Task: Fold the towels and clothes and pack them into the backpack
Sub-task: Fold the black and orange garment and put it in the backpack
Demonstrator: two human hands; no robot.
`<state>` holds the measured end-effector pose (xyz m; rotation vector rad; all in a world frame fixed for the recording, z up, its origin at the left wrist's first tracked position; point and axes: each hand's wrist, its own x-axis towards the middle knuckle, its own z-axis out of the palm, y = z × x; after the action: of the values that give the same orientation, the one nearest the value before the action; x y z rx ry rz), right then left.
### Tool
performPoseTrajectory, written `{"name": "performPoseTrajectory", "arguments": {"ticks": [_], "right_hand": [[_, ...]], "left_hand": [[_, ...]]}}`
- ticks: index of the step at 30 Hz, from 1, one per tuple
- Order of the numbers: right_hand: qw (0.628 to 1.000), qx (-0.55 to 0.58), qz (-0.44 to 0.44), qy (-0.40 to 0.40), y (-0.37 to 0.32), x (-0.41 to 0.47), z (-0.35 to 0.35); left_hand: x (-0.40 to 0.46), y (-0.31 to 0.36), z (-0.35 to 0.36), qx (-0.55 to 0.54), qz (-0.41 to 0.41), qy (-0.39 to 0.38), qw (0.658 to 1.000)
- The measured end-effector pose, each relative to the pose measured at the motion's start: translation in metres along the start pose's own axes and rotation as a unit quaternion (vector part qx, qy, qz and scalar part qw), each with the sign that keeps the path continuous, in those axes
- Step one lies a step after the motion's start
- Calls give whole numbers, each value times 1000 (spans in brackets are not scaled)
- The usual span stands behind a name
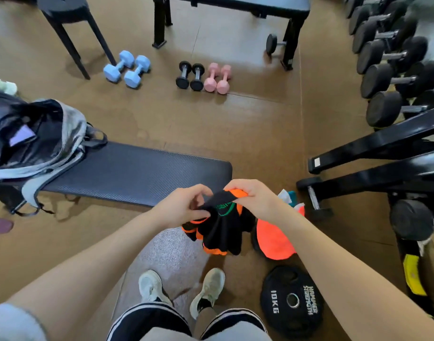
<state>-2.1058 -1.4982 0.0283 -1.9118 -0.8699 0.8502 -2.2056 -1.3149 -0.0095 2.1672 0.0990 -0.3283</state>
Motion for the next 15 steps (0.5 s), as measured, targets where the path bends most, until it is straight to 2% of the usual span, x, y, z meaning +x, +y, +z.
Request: {"name": "performPoseTrajectory", "arguments": {"ticks": [4, 8, 11, 13, 15], "right_hand": [[999, -16, 22, -33, 9, -13, -17], [995, 41, 87, 4, 24, -25, -29], [994, 38, 103, 14, 33, -27, -39], [992, 2, 123, 4, 37, -25, -45], [989, -37, 140, -15, 37, -20, -48]], "left_hand": [[10, -15, 20, -39, -59, -24, 997], [16, -7, 28, -121, -88, -62, 987], [16, -1, 24, -164, -62, -18, 984], [14, 6, 17, -210, -50, 16, 976], [13, 14, 10, -209, -36, 53, 976]]}}
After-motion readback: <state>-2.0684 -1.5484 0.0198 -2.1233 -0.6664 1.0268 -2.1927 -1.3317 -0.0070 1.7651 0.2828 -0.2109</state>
